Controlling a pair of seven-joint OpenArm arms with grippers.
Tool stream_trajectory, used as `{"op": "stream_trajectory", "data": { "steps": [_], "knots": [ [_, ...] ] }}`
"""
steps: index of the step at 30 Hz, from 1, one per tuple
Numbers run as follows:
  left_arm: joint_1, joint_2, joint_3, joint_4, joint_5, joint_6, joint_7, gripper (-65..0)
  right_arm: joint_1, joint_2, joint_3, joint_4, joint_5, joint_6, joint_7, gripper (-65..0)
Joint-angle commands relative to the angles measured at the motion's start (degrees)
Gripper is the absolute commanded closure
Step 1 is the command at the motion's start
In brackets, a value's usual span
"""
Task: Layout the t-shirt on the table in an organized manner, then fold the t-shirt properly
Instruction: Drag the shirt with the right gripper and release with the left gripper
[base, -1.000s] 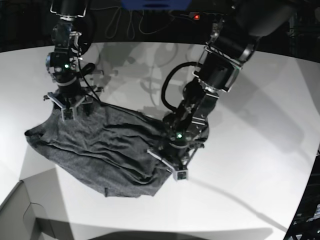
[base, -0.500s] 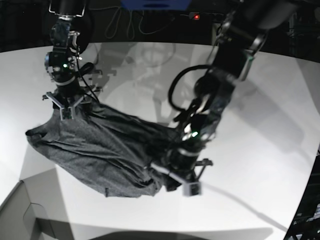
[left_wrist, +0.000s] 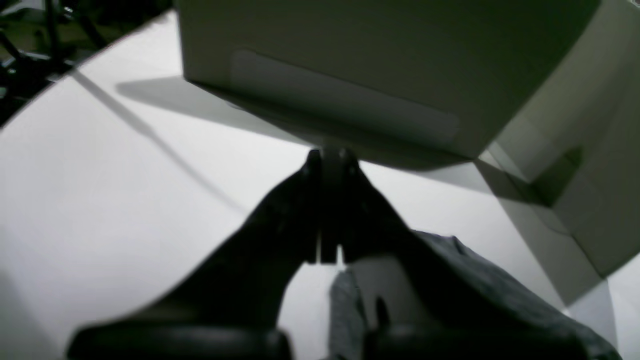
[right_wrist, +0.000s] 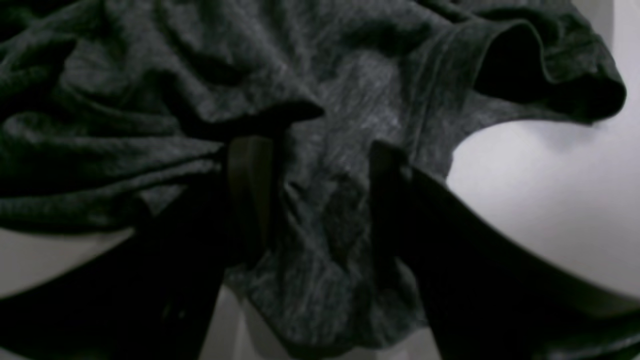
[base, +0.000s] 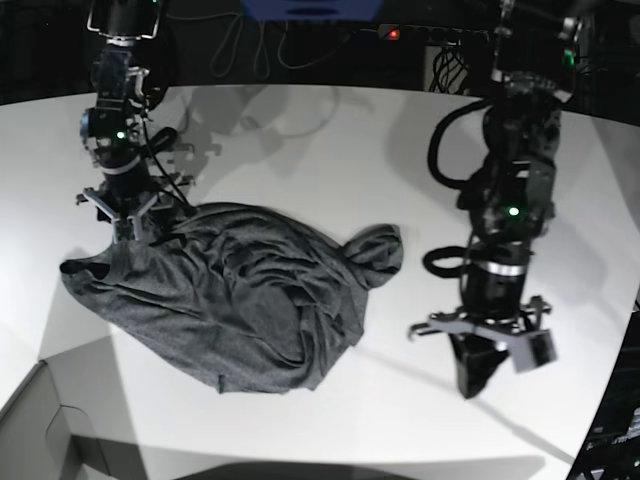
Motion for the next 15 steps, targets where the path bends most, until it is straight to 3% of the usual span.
{"op": "stream_trajectory", "data": {
  "steps": [1,3,8,11,15],
  "knots": [
    [-1.3,-0.7,-0.7,1.1,0.3,-0.3,-1.6,-0.1,-0.7,1.1,0.4,-1.7,-2.9,-0.3,-5.6,-27.7],
    [-1.1,-1.0,-2.0,0.7,0.3,-0.3,-1.6,-0.1,0.8,2.7,0.7,-3.9,-2.9,-0.5,-5.7,-27.7],
    [-1.0,-0.6,-2.7,-5.7,0.3,-0.6,-1.6,-0.1,4.4,6.1,8.8,-10.0,-2.8,-0.5,-5.6,-27.7],
    [-1.0,-0.3,-2.7,-8.7,0.3,-0.6,-1.6,-0.4,5.2,8.1,12.4,-9.7,-2.8,-0.5,-5.6,-27.7],
    [-1.0,2.0,-3.2,-13.0,0.3,-0.7,-1.6,-0.5,6.7,8.3,17.7,-3.2,-2.6,-0.5,-5.6,-27.7]
  ]
}}
